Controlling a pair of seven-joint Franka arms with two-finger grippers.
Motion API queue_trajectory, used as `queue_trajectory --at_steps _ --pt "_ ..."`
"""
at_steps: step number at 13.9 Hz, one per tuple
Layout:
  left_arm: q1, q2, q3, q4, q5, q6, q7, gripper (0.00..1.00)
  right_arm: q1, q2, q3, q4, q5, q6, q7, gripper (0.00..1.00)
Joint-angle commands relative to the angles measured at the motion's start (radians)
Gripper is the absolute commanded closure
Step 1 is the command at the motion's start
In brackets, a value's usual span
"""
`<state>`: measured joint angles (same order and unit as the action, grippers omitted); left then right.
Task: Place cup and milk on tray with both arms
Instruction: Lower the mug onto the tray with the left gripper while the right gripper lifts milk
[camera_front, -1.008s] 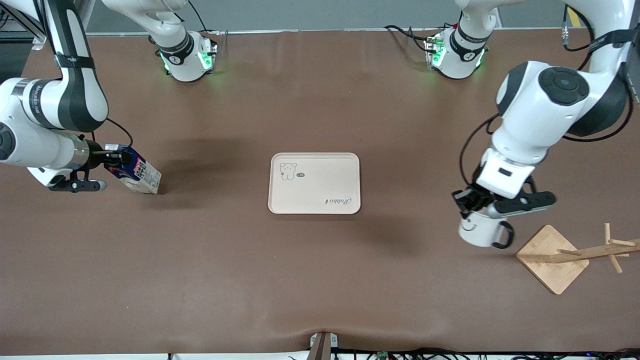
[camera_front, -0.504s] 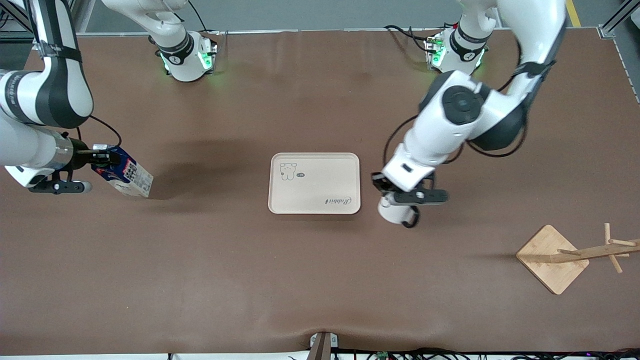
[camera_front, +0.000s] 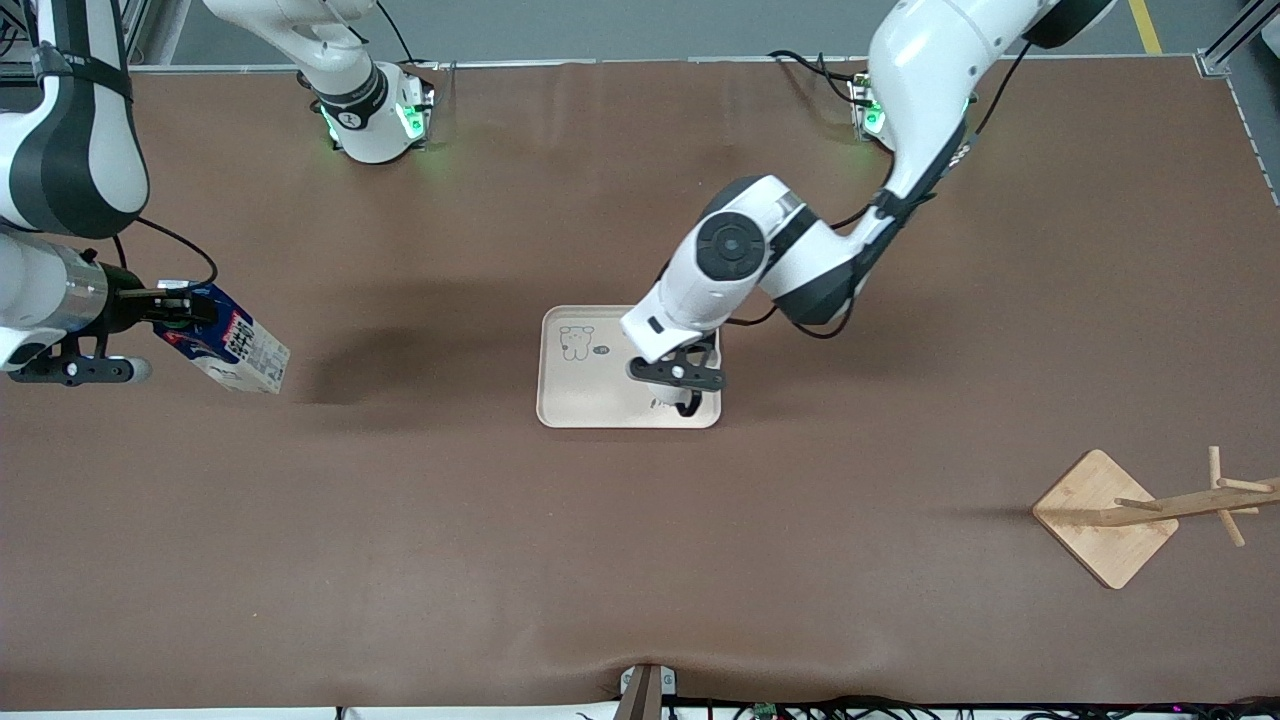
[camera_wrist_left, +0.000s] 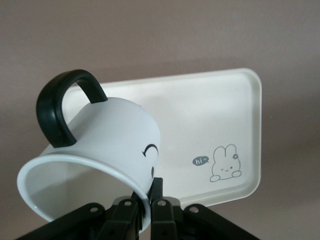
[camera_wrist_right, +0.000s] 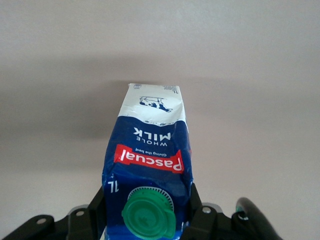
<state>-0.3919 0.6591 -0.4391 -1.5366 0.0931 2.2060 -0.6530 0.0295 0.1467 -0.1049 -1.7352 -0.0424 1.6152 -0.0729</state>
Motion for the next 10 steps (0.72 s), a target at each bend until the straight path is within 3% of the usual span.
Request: queue_trajectory --at_steps 1,4,8,10 --pt "-0.073 0.031 0.06 0.039 0.004 -0.025 -0.002 1.0 0.021 0.024 -0.001 0.057 0.027 -0.043 0.005 0.73" --pt "-0.122 0.046 0.103 0.044 0.019 -0.1 0.003 1.0 0.05 0.024 -0.001 0.068 0.065 -0.044 0.008 0.73" --pt "-0.131 0.056 0.105 0.052 0.028 -0.104 0.003 1.0 0.099 0.024 0.001 0.074 0.067 -0.047 0.066 0.76" --pt "-0.14 0.06 0.105 0.052 0.027 -0.106 -0.004 1.0 0.13 0.024 -0.001 0.082 0.108 -0.07 0.12 0.76"
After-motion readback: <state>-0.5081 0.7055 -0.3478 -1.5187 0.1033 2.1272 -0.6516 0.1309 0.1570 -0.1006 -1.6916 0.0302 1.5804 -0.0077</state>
